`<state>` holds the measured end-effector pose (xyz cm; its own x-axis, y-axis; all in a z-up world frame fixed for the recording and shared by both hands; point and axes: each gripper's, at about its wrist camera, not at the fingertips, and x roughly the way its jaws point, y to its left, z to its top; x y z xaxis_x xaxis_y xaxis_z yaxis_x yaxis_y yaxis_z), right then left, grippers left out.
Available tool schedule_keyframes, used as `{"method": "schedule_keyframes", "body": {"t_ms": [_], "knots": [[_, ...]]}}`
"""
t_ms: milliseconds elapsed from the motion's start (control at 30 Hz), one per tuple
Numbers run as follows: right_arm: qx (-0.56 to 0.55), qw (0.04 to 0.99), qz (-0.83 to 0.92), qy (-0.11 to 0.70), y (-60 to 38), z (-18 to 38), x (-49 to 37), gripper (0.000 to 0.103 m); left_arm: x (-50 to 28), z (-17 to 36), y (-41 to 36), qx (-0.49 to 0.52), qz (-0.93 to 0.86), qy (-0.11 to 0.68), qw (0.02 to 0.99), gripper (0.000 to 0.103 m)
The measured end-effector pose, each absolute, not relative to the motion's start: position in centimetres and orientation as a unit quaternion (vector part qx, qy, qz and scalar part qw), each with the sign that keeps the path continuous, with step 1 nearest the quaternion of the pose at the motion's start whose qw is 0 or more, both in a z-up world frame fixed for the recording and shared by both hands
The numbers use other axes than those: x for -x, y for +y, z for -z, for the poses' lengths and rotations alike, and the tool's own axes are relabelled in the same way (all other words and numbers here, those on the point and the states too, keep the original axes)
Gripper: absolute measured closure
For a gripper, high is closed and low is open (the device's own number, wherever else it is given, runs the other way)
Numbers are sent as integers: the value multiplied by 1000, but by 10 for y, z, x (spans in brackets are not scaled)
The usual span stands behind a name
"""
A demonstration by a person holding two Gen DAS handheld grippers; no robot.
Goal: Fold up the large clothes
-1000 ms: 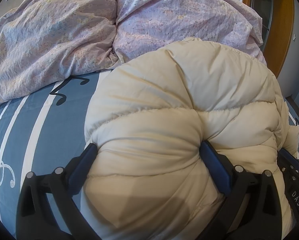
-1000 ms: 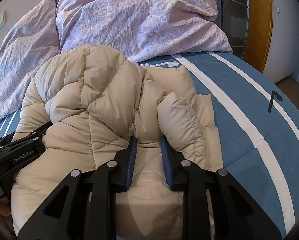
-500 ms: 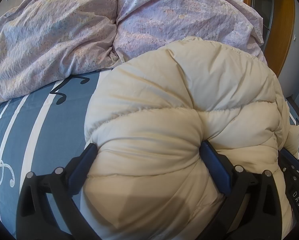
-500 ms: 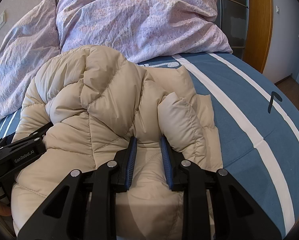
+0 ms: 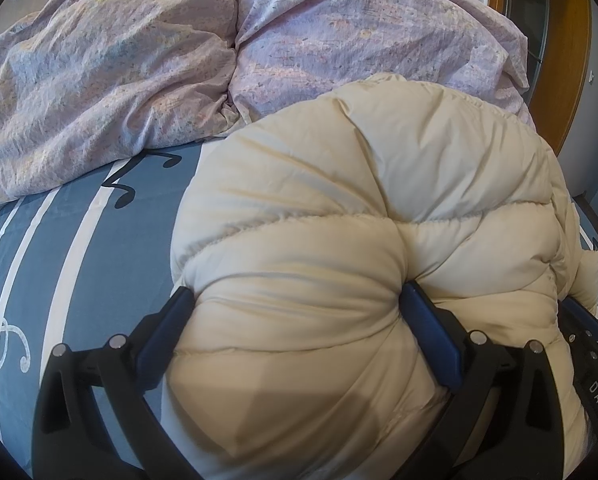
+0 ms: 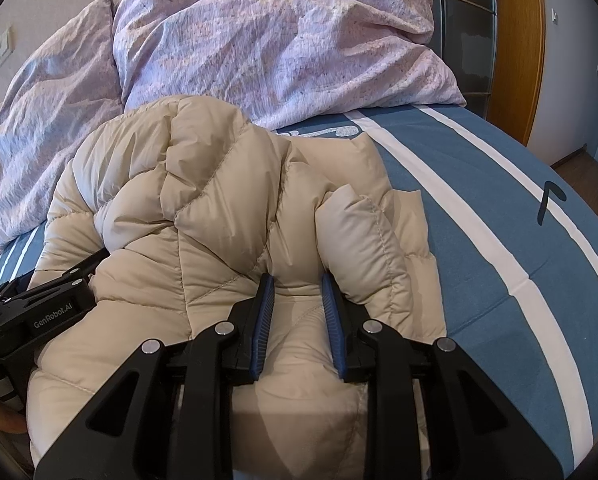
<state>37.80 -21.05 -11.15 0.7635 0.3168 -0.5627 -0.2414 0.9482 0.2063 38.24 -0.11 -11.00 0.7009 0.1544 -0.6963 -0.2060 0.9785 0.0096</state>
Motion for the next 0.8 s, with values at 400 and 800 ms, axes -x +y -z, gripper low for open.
{"method": "schedule_keyframes", "body": {"t_ms": [400,800], "knots": [[-67,937,-150,308,-211,112,-377,76,-382,110,-1,34,-98,373,922,2],[-61,933,-164,315,-215,106,-375,69,-376,109,1,41,-99,368,923,2]]}}
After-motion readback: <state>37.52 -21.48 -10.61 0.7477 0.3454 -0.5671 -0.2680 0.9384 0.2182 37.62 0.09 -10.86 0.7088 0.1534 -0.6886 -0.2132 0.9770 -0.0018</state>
